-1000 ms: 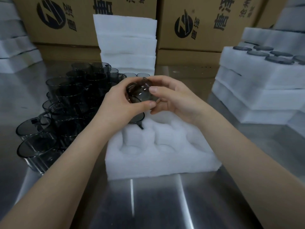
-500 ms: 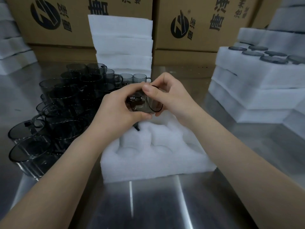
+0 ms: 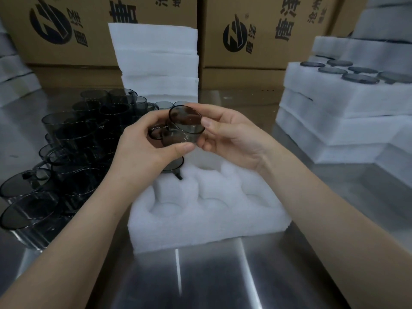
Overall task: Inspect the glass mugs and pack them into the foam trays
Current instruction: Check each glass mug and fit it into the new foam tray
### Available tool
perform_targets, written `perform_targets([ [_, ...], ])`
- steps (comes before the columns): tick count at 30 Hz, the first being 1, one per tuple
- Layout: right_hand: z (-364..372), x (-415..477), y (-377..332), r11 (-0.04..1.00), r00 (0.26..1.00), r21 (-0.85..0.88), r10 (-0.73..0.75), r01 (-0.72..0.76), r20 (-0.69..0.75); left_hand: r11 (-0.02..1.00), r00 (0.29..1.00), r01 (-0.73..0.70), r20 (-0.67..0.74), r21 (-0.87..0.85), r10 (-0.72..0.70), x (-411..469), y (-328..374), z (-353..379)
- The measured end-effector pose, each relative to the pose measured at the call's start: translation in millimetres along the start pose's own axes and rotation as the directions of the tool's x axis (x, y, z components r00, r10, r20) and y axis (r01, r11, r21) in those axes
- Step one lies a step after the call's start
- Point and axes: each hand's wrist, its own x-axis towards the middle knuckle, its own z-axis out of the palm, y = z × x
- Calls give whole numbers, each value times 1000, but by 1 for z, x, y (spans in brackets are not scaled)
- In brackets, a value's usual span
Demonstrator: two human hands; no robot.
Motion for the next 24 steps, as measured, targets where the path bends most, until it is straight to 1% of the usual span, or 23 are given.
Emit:
perform_targets([
  [2,0,0,1,1000,1000,11,11,-11,20,1000,1000,13,-7,-7,-13,0,-1,0],
  [4,0,1,2,999,1000,-40,18,-19,-26,1000,1000,20,-1,10,-20,0,-1,1],
  [6,3,1,3,988,996,-155,4,-18,-90,1000,1000,18,14,19,-19,-1,-1,2],
  [9,11,1,4,929,984,-370,-56,-11,-171,996,999,-17,32,83,15,-1,0,5],
  [11,15,1,6,888,969,-460,-108,-7,-223,988,998,-45,57,149,37,-2,2,6],
  [13,17,2,7,862,950,-507,-161,3,-268,978,994,-76,96,196,58,-2,2,5],
  [16,18,3,7,864,926,-502,-218,36,-310,977,989,-93,128,191,69,-3,1,4],
  [19,16,5,6,896,921,-443,-201,35,-334,981,990,-101,116,167,82,-3,0,4],
  [22,13,5,4,972,938,-230,-128,54,-321,989,994,-100,58,114,94,-3,0,4],
  [23,11,5,3,983,945,-178,-102,48,-311,992,995,-99,38,82,97,-4,1,3],
  [24,11,5,2,986,952,-163,-75,27,-295,993,994,-105,25,47,104,-5,1,3],
])
